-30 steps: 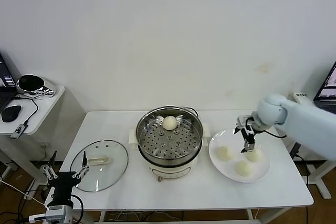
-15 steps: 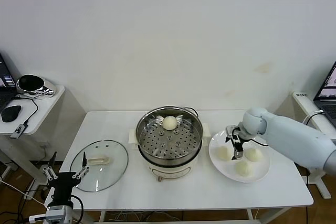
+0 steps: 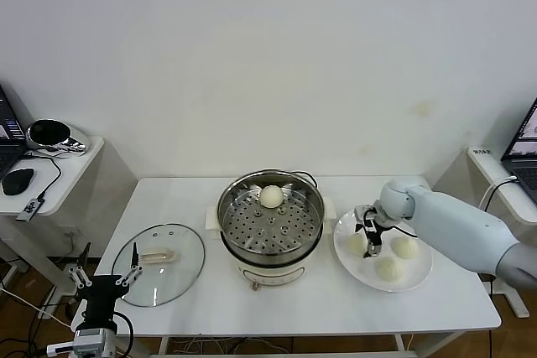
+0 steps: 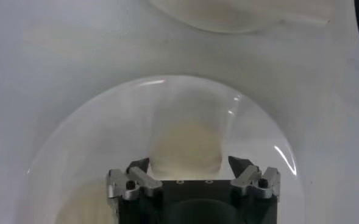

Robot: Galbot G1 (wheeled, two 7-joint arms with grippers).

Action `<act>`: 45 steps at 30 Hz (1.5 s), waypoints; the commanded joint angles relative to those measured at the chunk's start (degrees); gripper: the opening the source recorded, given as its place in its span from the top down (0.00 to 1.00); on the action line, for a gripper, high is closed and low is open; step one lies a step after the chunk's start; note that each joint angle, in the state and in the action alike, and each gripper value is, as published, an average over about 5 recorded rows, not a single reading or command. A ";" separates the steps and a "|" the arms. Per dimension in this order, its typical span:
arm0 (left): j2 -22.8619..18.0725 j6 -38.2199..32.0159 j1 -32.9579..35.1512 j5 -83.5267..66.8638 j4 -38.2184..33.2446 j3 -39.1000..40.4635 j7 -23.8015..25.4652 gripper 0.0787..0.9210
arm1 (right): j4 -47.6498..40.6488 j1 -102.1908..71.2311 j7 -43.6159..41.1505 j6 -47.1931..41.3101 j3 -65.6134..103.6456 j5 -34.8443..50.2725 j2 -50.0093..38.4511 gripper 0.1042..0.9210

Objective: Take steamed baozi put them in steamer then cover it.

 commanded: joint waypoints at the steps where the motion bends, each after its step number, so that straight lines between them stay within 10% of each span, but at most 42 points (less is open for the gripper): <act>1: -0.03 -0.06 0.07 0.02 -0.16 -0.02 -0.05 0.12 | -0.72 -0.19 -0.92 0.42 0.55 -0.55 0.39 0.24; 20: 0.78 0.33 -1.60 -0.25 -0.33 1.69 0.12 0.12 | 18.69 38.55 -4.67 -8.10 -20.02 19.71 -11.41 0.37; 45: 0.23 -0.02 -2.71 -1.47 1.66 0.50 0.15 0.12 | 7.75 33.84 11.08 -28.63 -24.87 45.46 29.35 0.36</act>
